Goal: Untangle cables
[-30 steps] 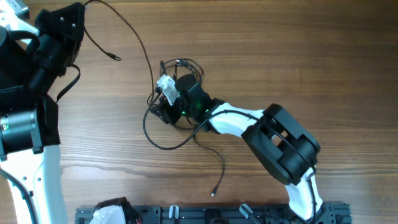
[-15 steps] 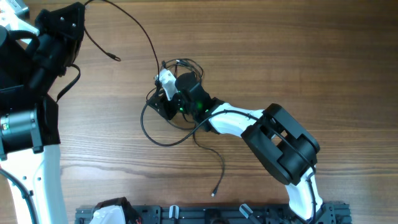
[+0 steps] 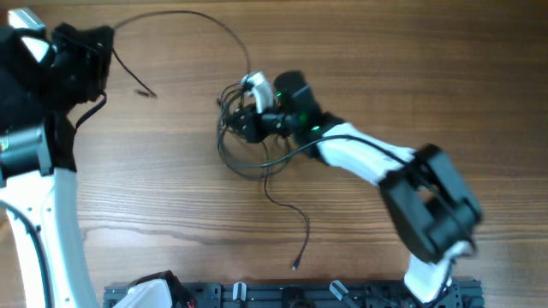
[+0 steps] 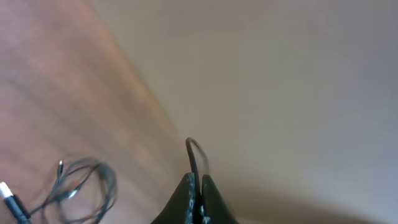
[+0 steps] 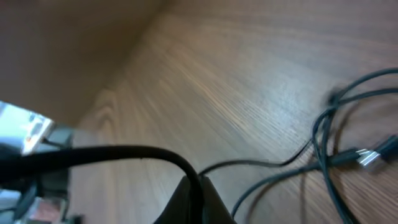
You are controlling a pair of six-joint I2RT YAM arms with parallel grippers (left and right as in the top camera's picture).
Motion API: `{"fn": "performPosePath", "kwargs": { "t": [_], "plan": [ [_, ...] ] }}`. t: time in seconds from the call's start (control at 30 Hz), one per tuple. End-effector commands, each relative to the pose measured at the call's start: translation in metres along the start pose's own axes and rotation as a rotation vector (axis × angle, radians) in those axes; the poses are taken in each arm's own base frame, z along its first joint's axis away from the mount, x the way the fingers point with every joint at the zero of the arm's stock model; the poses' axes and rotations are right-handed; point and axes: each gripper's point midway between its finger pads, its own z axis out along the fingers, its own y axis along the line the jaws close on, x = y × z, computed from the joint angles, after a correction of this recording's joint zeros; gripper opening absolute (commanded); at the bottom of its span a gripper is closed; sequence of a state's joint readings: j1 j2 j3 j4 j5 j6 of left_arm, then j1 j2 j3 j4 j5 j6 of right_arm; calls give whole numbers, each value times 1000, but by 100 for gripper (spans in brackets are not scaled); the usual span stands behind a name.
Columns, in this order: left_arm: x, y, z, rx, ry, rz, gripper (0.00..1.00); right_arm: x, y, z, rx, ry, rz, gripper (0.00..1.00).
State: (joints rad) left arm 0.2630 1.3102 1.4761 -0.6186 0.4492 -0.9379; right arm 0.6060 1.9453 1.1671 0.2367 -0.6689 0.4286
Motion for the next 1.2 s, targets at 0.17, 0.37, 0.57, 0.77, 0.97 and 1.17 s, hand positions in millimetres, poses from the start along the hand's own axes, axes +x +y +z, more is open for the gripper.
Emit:
{"fn": "performPosePath", "kwargs": {
  "t": [0.17, 0.37, 0.57, 0.77, 0.97, 1.17],
  "plan": [
    [40, 63, 50, -204, 212, 25, 4, -56, 69, -94, 36, -108, -91, 4],
    [92, 73, 80, -227, 389, 213, 36, -90, 97, -128, 90, -200, -145, 4],
    [135, 97, 93, -288, 548, 331, 97, -132, 123, -156, 170, -251, -232, 4],
    [173, 115, 101, -320, 688, 402, 90, -172, 154, -202, 291, -312, -317, 4],
    [207, 118, 99, -302, 781, 503, 86, -227, 180, -232, 363, -531, -552, 4],
    [222, 146, 97, -387, 801, 536, 90, -255, 167, -246, 540, -626, -699, 4]
  ]
}}
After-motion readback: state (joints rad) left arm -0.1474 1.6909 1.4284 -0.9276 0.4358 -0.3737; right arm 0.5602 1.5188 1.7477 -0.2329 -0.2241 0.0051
